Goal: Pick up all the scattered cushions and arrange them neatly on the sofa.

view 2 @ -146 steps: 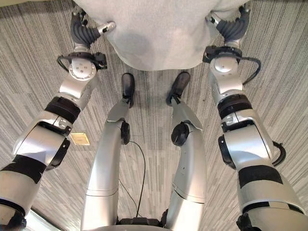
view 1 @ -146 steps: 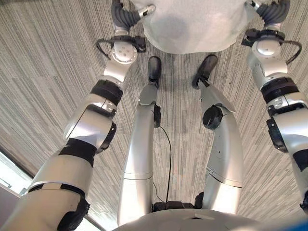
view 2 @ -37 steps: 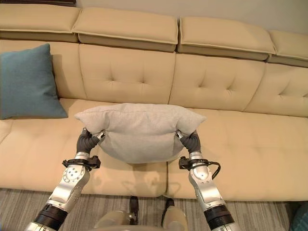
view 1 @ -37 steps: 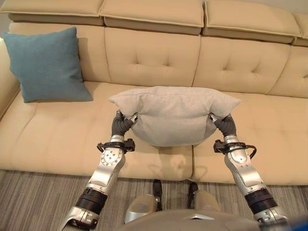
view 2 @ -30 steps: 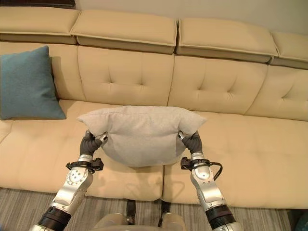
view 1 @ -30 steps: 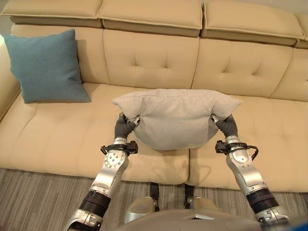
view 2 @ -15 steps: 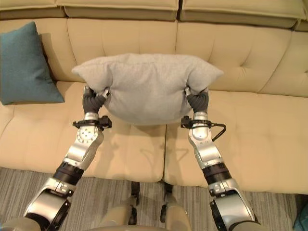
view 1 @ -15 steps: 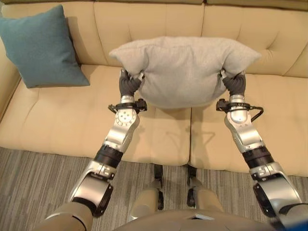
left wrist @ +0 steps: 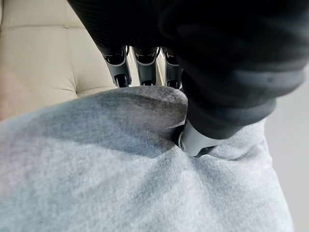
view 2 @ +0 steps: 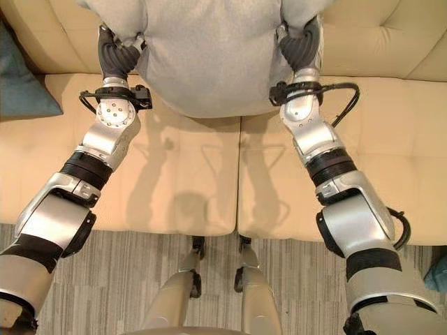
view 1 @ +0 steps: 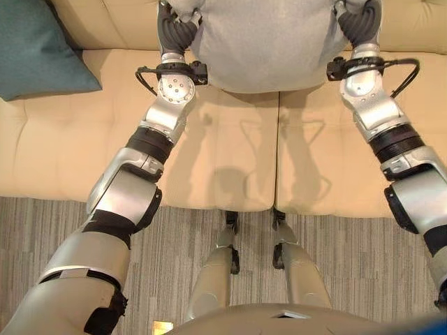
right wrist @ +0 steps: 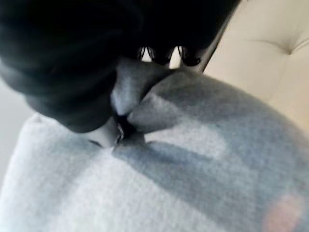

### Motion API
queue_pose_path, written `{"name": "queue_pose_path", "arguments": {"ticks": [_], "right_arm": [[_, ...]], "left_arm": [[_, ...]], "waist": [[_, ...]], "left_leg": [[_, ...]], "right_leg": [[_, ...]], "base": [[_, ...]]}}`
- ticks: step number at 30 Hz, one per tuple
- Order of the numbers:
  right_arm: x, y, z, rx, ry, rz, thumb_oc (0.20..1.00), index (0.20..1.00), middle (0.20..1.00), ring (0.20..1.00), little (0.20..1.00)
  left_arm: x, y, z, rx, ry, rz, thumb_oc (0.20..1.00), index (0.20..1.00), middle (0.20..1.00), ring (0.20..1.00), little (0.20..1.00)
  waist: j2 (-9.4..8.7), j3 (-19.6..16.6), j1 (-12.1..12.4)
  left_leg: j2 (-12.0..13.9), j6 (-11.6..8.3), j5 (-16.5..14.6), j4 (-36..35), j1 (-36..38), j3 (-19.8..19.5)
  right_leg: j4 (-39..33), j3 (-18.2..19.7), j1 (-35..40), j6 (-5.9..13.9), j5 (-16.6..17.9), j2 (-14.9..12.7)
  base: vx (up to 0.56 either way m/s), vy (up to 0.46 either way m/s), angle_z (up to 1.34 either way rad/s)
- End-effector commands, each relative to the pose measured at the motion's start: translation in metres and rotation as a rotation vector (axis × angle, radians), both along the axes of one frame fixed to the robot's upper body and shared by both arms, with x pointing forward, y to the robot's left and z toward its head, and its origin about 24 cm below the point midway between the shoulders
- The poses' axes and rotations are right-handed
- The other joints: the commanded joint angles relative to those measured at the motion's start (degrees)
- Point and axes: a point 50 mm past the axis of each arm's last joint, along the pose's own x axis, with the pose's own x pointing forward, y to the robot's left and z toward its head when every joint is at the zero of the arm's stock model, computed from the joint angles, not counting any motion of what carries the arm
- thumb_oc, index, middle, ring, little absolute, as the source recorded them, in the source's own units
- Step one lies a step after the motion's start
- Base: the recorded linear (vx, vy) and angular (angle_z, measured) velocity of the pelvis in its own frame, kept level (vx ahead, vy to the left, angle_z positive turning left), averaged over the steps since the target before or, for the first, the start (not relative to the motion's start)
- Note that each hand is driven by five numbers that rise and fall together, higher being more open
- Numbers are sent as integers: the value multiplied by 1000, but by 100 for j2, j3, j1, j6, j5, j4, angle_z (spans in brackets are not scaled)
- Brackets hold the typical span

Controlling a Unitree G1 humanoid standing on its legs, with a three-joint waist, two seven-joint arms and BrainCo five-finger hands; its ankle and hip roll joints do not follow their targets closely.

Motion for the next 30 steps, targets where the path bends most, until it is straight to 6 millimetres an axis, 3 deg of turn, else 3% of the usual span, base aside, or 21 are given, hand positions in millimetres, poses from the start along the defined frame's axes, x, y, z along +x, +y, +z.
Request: {"name": "queue_pose_path", "arguments": {"ticks": [1,9,18,19,20,21,26,30], "right_arm": [[-19,51,43,-7,-210,219,200,200,200,200,200],[-9,46,19,-4,-114,198,200,200,200,200,200],[5,24,41,-147,-57,58,200,200,200,200,200],[5,21,43,-161,-54,34,649,649,649,649,649],[6,17,46,-182,-55,-4,940,940,940,940,940],[6,11,55,-217,-71,-61,1000,1000,1000,1000,1000],[5,-27,80,-317,-37,-273,1000,1000,1000,1000,1000],[-5,-82,88,-222,11,-456,1000,1000,1000,1000,1000]], "left_arm": [[-16,-42,47,54,-235,-177,200,200,200,200,200],[-7,-42,25,116,-138,-154,200,200,200,200,200],[-5,-25,86,242,-221,-52,200,200,200,200,200],[-4,-23,88,242,-220,-42,796,796,796,796,796],[-4,-21,92,235,-221,-27,1000,1000,1000,1000,1000],[-5,-15,99,212,-231,-7,1000,1000,1000,1000,1000],[-2,18,117,241,-187,117,1000,1000,1000,1000,1000],[-4,72,118,231,-105,289,1000,1000,1000,1000,1000]], "waist": [[-298,-262,45],[-260,-119,39],[-184,-49,87],[-184,-60,89],[-185,-70,93],[-187,-81,97],[-198,-161,153],[-201,-220,196]], "left_leg": [[-42,-501,-367,25,111,-277],[-24,-536,-318,25,-144,-282],[-12,-565,-142,25,-726,-336],[-15,-570,-136,25,-751,-342],[-17,-572,-132,25,-784,-343],[-25,-580,-115,25,-831,-356],[-43,-595,-93,25,-905,-381],[-46,-614,-93,25,-856,-399]], "right_leg": [[29,117,196,655,-458,-203],[29,102,-71,666,-405,-234],[29,98,-671,736,-288,-234],[29,93,-695,741,-280,-234],[29,85,-727,746,-279,-232],[29,77,-769,756,-267,-228],[29,30,-832,781,-240,-242],[29,-8,-774,790,-242,-252]], "base": [[-3,-31,3],[-2,-3,1],[-12,-1,-1],[0,0,0],[0,0,0],[0,0,0],[8,-4,3],[13,0,4]]}}
